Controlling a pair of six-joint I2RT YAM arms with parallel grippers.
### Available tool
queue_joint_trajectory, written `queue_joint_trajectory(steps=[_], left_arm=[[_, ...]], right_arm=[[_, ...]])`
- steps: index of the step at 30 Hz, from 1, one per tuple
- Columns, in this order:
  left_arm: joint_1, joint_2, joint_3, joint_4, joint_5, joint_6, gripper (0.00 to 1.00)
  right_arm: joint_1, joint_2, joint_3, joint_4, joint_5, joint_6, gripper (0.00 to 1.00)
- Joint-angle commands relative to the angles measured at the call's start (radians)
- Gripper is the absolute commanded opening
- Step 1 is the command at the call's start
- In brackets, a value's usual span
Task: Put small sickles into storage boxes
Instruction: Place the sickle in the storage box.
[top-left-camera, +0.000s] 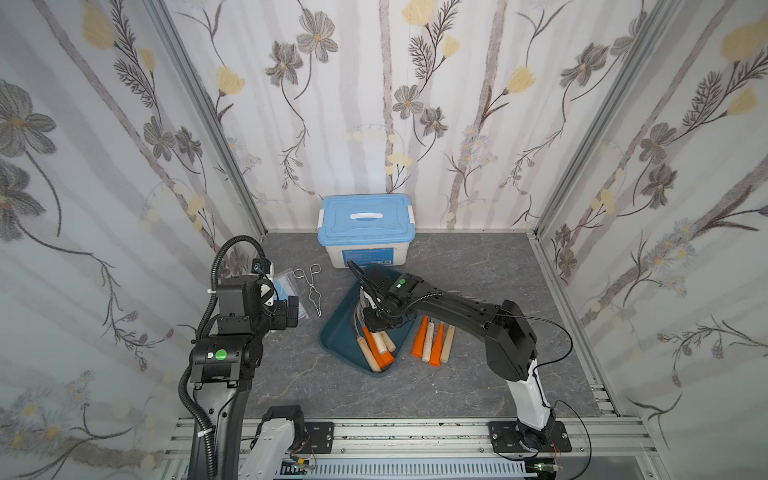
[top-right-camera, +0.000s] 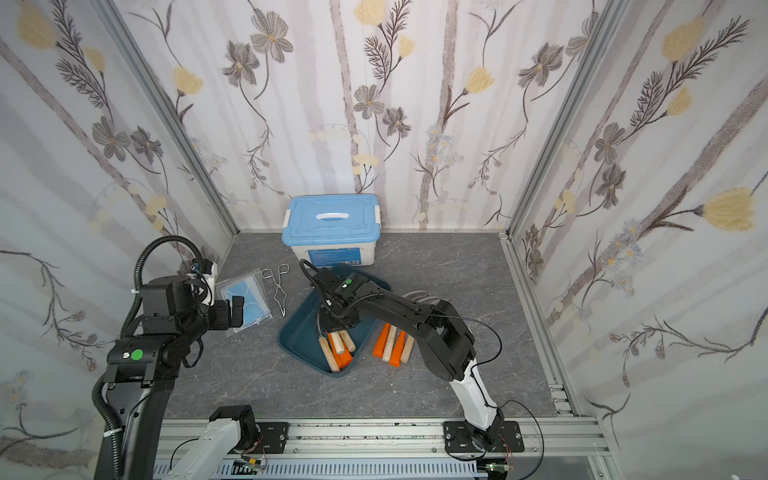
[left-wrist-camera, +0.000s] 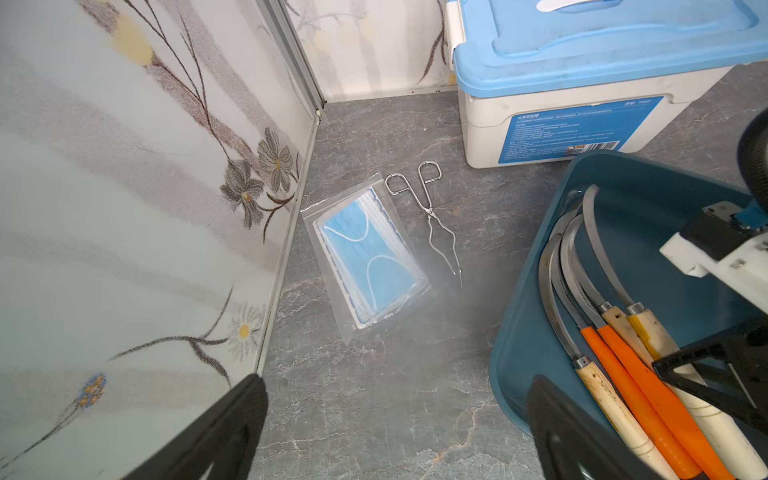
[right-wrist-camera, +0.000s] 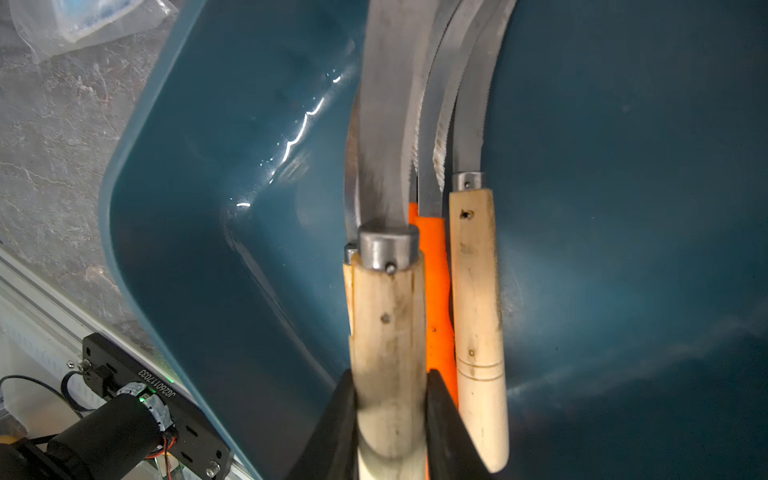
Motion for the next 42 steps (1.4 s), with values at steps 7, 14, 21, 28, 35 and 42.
queue_joint_trajectory(steps=[7,14,21,28,35,42], left_arm=[[0.001,0.0,0.006,-0.003,0.013,-0.006,1.0],[0.001,0.022,0.026,0.006,0.008,0.017,1.0],[0.001,0.024,0.026,0.016,0.011,0.013,1.0],[0.001,0.035,0.035,0.024,0.005,0.034,1.0],[0.001,0.032,0.039,0.015,0.0,0.031,1.0],[0.001,0.04,0.053,-0.004,-0.004,0.037,1.0]], right_arm=[[0.011,0.023,-0.01,0.012,-0.033,0.023,0.15],[0.011,0.045,-0.004,-0.008,-0.041,0.019,0.19],[0.013,0.037,-0.001,-0.015,-0.028,0.01,0.27],[0.015,0.037,0.0,-0.014,-0.014,0.009,0.32],[0.013,0.022,0.006,-0.017,-0.004,-0.001,0.32],[0.006,-0.102,-0.014,0.009,0.069,0.052,0.33]])
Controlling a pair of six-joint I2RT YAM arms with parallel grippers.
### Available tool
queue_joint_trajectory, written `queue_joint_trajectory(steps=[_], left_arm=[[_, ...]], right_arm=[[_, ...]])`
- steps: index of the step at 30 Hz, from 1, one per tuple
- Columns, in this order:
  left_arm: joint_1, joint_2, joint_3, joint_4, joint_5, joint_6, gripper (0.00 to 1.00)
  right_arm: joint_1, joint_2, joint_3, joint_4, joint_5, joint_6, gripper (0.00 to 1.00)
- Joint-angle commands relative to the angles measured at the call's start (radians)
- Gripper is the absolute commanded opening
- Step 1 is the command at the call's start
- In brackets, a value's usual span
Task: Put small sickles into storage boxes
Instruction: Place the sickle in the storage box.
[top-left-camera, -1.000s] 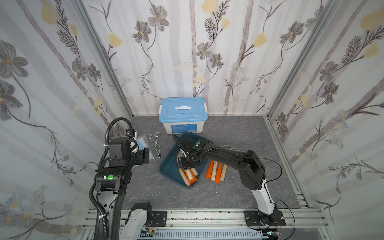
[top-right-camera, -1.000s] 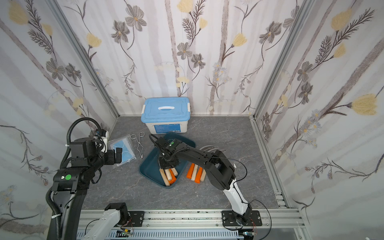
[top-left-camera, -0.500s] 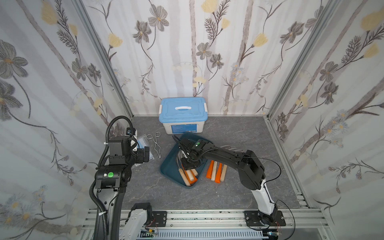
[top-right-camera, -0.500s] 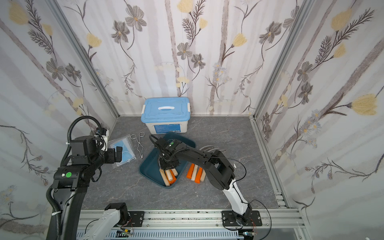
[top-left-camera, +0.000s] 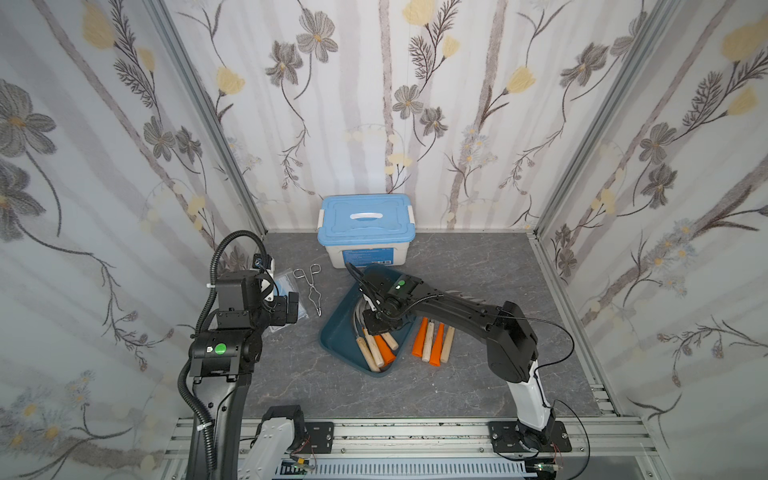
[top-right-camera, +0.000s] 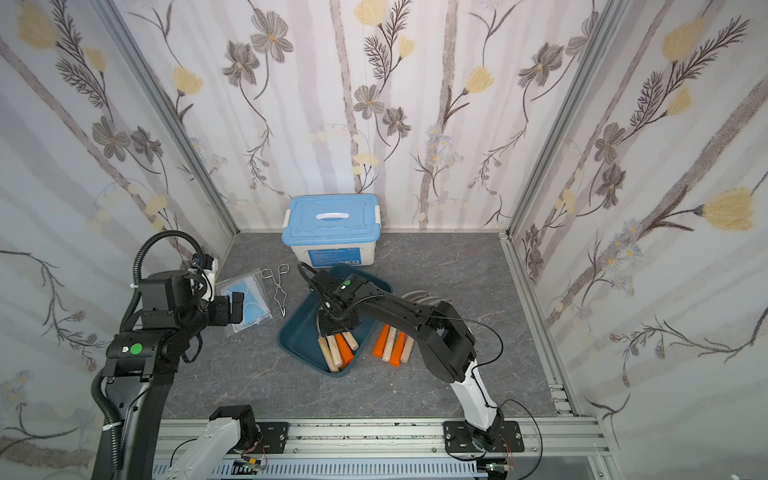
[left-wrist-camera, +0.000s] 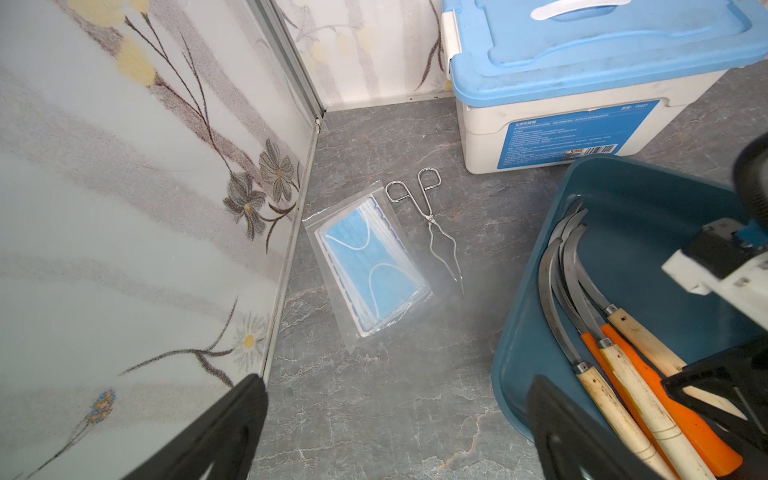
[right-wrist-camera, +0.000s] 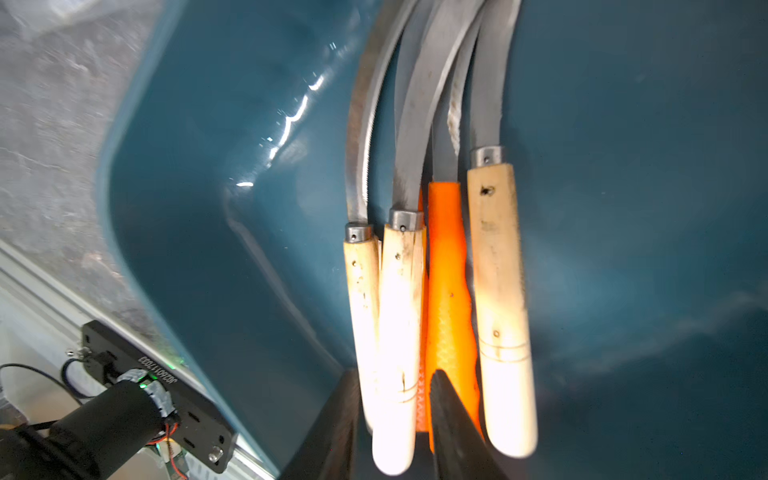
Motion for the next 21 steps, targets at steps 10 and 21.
queue_joint_trajectory(steps=[10,21], left_arm=[[0.001,-0.026,0.002,-0.027,0.009,-0.022,1.0],[-0.002,0.021,0.111,-0.034,0.139,-0.052,1.0]], right_arm=[[0.0,-0.44,-0.34,0.253,0.171,0.214,0.37],[-0.018,-0.659,-0.587,0.385,0.177,0.322,0.43]])
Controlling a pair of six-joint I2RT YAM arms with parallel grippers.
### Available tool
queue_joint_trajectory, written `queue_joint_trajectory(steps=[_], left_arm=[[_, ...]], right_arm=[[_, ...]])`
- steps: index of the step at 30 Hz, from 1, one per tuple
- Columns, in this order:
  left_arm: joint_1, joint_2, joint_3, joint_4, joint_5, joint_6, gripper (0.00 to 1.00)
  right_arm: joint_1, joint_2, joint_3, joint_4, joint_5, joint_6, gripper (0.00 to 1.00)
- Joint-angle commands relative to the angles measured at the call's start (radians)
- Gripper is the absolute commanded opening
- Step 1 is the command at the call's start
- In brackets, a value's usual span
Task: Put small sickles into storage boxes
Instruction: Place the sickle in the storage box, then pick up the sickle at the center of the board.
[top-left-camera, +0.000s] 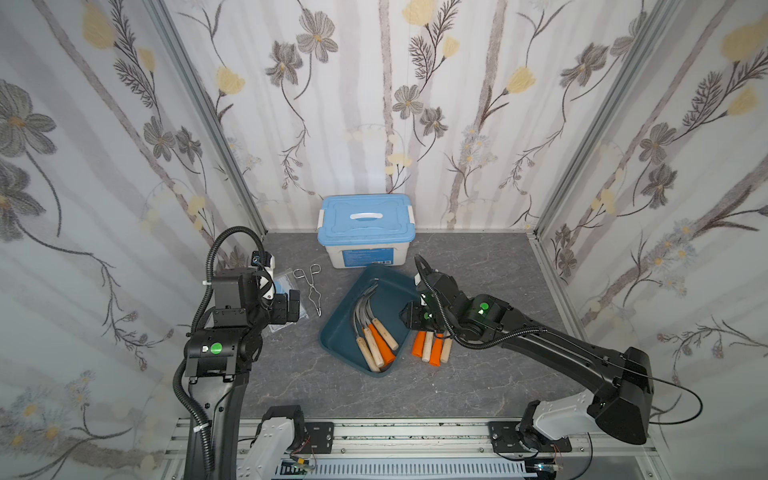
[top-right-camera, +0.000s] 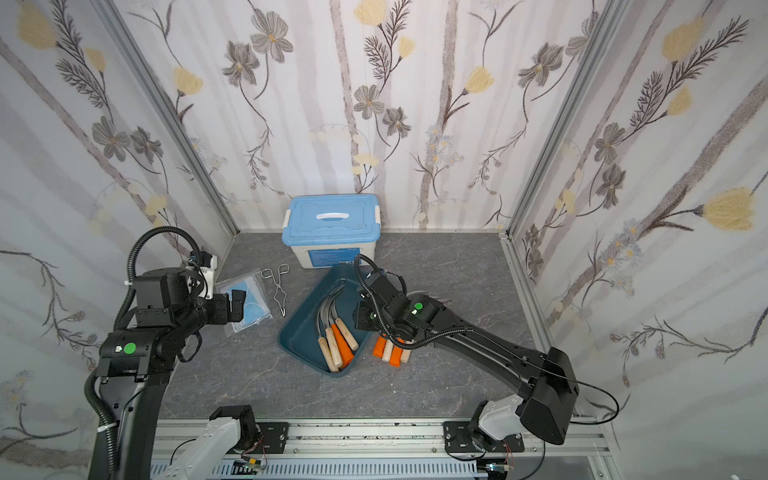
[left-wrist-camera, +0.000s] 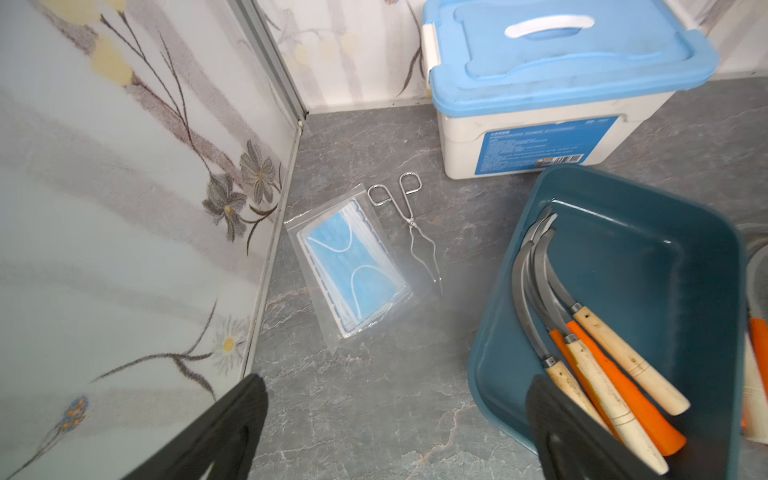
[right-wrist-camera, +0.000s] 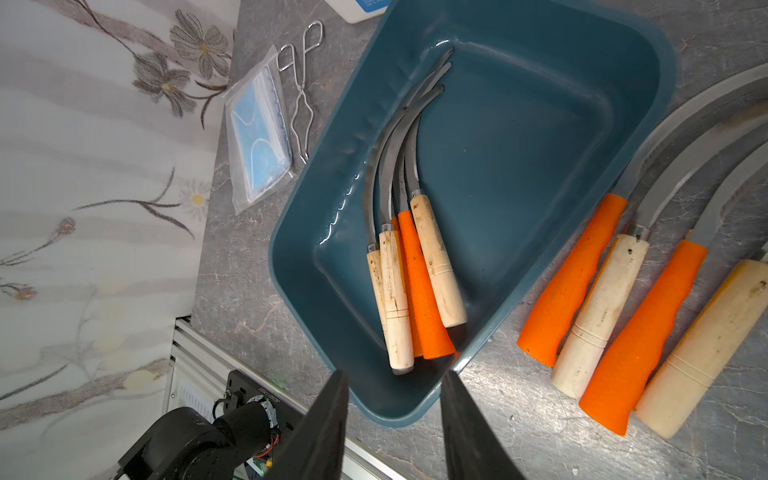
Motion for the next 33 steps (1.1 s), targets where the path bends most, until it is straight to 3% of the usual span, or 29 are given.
queue_joint_trajectory(steps=[1,4,7,13,23,29,33], left_arm=[[0.0,0.017,0.043,0.01,0.057,-0.021,1.0],[-0.003,0.053,0.069,0.017,0.054,-0.013,1.0],[-0.007,0.068,0.068,0.027,0.062,-0.015,1.0],[-0.02,0.102,0.065,0.061,0.052,0.005,1.0],[-0.032,0.141,0.048,0.072,0.054,-0.013,1.0],[-0.039,0.162,0.001,0.072,0.049,-0.036,1.0],[-0.037,0.186,-0.011,0.049,0.146,-0.029,1.0]], right_arm=[[-0.007,-0.002,-0.028,0.076,-0.01,0.045,0.5],[-0.01,-0.017,-0.061,0.079,-0.015,0.06,0.8],[-0.018,-0.047,-0.088,0.067,0.015,0.062,0.87],[-0.145,-0.147,-0.18,0.032,0.026,0.092,0.83],[-0.399,-0.283,-0.297,-0.105,-0.009,-0.027,0.81],[-0.445,-0.282,-0.356,-0.092,-0.017,-0.028,0.8],[-0.45,-0.241,-0.362,-0.103,-0.038,-0.063,0.79]])
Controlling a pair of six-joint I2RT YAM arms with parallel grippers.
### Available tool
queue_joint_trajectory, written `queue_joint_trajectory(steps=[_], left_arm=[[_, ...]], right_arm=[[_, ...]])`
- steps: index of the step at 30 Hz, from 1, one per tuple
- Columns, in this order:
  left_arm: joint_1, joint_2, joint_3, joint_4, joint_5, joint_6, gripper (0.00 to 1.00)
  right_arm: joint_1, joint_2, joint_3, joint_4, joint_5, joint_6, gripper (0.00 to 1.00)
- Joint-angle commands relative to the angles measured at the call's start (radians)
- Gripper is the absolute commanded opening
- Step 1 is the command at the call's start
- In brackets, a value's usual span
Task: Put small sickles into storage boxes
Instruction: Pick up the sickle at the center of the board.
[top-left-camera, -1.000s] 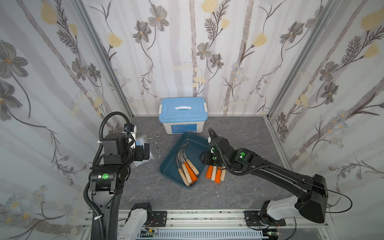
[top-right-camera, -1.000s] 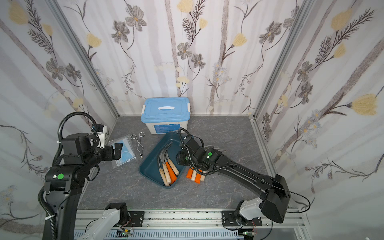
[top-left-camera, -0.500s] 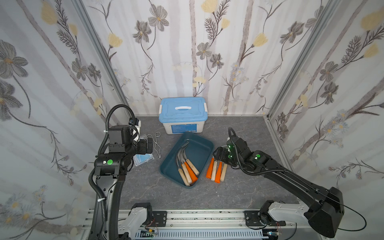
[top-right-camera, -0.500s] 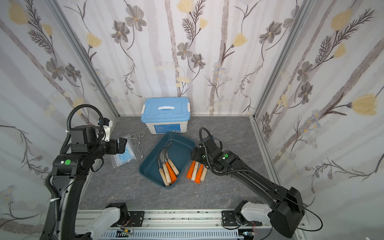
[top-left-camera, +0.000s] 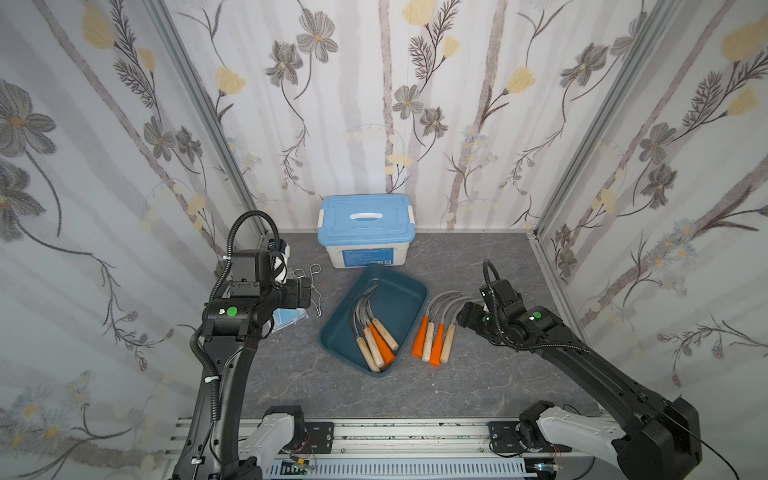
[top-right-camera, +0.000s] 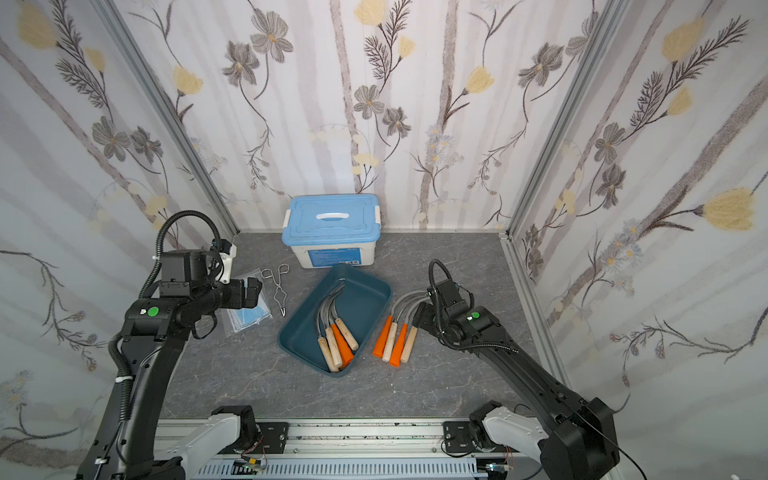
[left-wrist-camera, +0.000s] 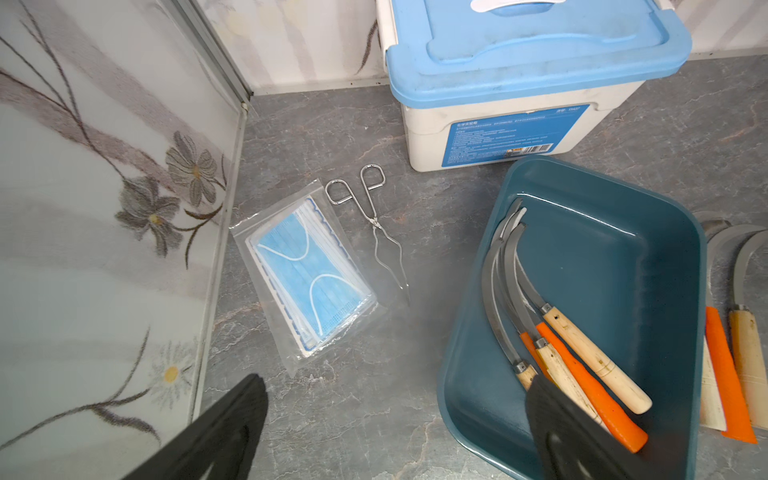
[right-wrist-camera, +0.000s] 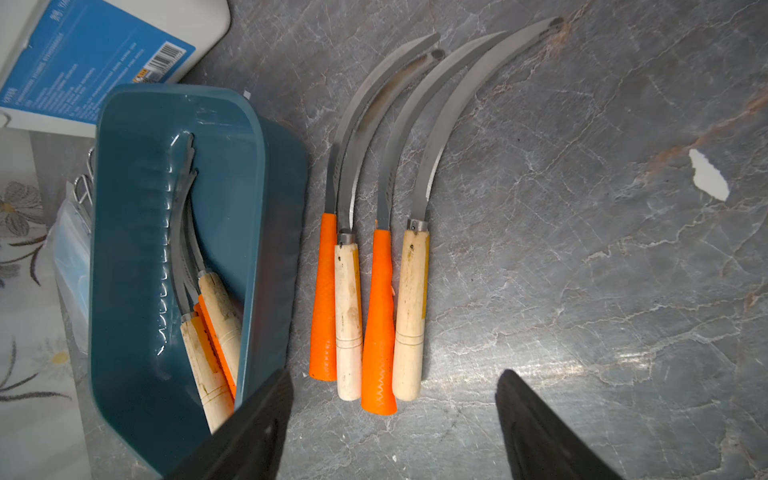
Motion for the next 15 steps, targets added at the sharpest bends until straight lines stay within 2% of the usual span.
queue_joint_trajectory(steps=[1,13,15], left_arm=[[-0.001,0.016,-0.012,-0.01,0.076,0.013,1.0],[-0.064,0.018,-0.064,-0.046,0.042,0.116,1.0],[-0.068,0.01,-0.076,-0.045,0.036,0.122,0.95]], right_arm=[[-0.001,0.031,-0.005,0.002,-0.008,-0.039,0.78],[-0.001,0.022,-0.099,0.064,-0.028,0.025,0.75],[0.0,0.048,-0.078,0.059,-0.031,0.009,0.75]])
